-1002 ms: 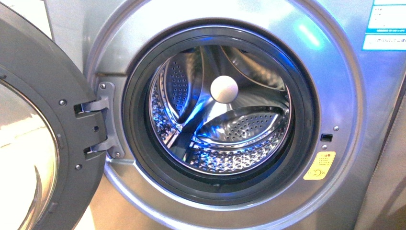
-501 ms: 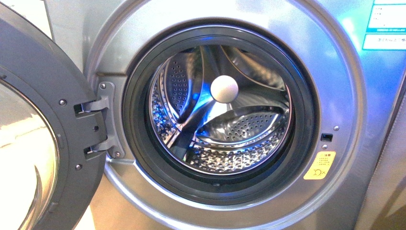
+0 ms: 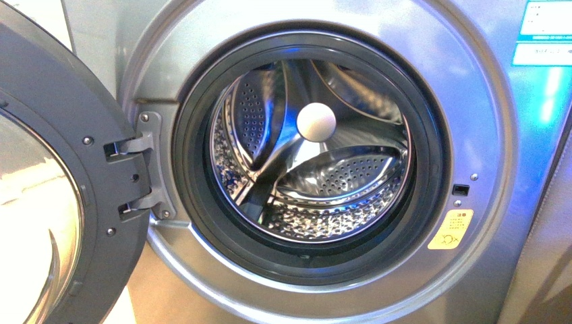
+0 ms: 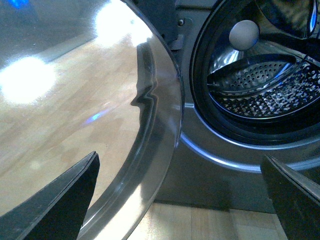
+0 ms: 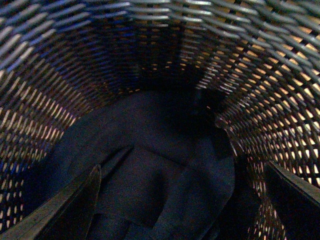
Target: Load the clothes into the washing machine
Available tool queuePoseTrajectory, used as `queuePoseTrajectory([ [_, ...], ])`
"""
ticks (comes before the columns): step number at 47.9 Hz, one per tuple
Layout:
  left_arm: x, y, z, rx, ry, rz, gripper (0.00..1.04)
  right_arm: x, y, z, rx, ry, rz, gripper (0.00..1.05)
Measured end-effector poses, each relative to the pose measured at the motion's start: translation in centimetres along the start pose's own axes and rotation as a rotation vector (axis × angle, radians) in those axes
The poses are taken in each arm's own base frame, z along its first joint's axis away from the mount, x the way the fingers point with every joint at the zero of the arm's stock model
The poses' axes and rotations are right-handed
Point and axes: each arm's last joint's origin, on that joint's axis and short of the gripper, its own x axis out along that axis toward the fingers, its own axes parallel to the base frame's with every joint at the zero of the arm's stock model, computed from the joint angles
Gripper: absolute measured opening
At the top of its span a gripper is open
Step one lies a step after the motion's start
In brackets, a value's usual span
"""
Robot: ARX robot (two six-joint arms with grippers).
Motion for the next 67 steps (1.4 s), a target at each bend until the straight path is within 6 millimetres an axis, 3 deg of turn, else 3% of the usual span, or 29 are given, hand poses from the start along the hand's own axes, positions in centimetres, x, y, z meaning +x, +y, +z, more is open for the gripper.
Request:
queuePoseTrajectory([
  [20,0.0,0.0,0.0,0.0,0.0,0.0,0.98,5.6,1.2,-4.0,-0.026,0.06,0.02,0.97],
  [33,0.0,0.0,0.0,0.0,0.0,0.0,0.98,8.6,0.7,-6.1,0.047,0.121,0.035,0.97],
  [67,0.0,0.0,0.0,0.0,0.0,0.0,0.98,11.8,-0.3,-9.2,0.131,0.196,0.079,0.97],
])
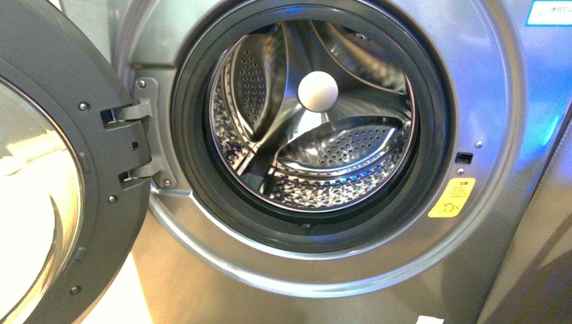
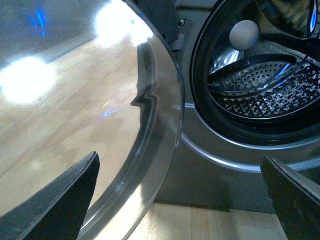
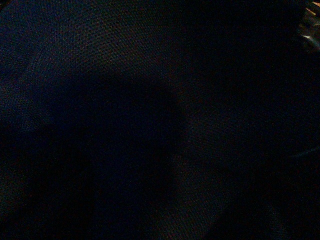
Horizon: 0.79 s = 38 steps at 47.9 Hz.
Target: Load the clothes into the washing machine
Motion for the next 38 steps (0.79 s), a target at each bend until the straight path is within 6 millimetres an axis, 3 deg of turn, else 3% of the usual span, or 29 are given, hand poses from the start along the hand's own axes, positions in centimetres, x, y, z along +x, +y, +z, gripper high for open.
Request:
queuePoseTrajectory([
  [22,0.0,0.0,0.0,0.0,0.0,0.0,0.98,0.0,0.2,-1.0,-0.007,0.048,0.091,0.97],
  [29,0.0,0.0,0.0,0.0,0.0,0.0,0.98,-0.2,0.5,-1.5,-0.006,0.059,0.098,0.77],
  [38,0.0,0.0,0.0,0.0,0.0,0.0,0.98,-1.2,0.7,-1.1,-0.018,0.031,0.09,0.38],
])
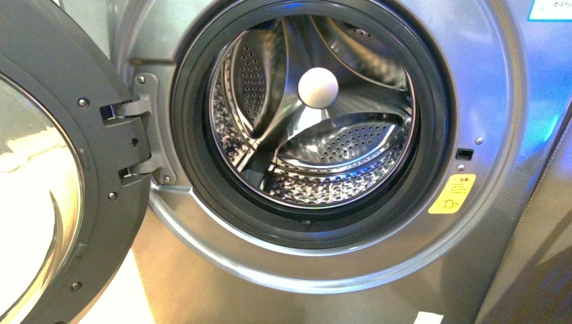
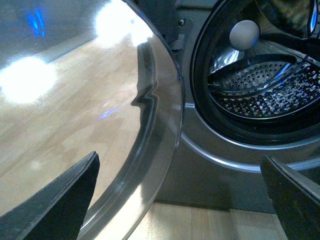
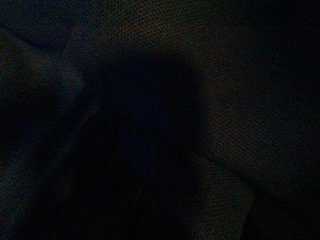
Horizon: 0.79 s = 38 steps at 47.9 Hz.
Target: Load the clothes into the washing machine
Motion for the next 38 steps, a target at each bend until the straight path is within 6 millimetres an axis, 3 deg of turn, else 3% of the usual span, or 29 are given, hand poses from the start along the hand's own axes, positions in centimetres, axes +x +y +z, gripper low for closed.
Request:
queuePoseTrajectory([
  [10,0.0,0.0,0.0,0.0,0.0,0.0,0.98,-3.0,-0.4,2.5,0.052,-0.082,0.015,0.07],
  [24,0.0,0.0,0.0,0.0,0.0,0.0,0.98,-10.6,-0.1,5.8,0.085,-0.236,0.074,0.06],
  [38,0.0,0.0,0.0,0.0,0.0,0.0,0.98,-16.6,3.8,8.6,0.013,-0.336,0.127,0.06],
])
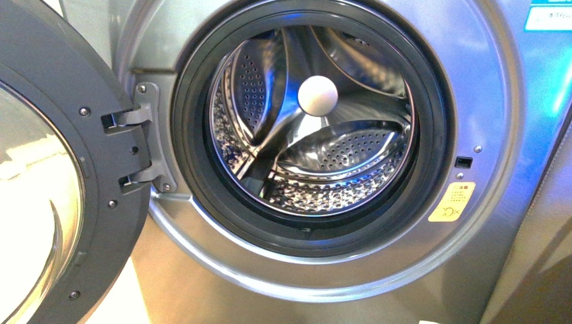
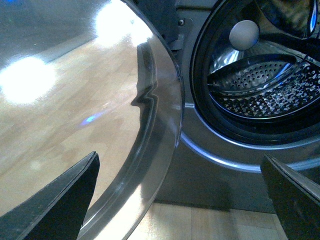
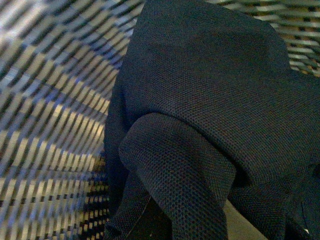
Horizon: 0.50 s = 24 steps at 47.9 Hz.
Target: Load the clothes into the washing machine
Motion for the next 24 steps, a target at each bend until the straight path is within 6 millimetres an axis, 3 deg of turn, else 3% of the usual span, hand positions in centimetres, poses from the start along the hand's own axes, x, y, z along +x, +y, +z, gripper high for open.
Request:
queuePoseTrajectory([
  [12,0.0,0.0,0.0,0.0,0.0,0.0,0.98,-2.9,5.4,5.5,-0.079,-0.151,0.105,0.06],
  [24,0.0,0.0,0.0,0.0,0.0,0.0,0.98,-5.8,9.8,9.3,-0.156,-0.242,0.2,0.06],
])
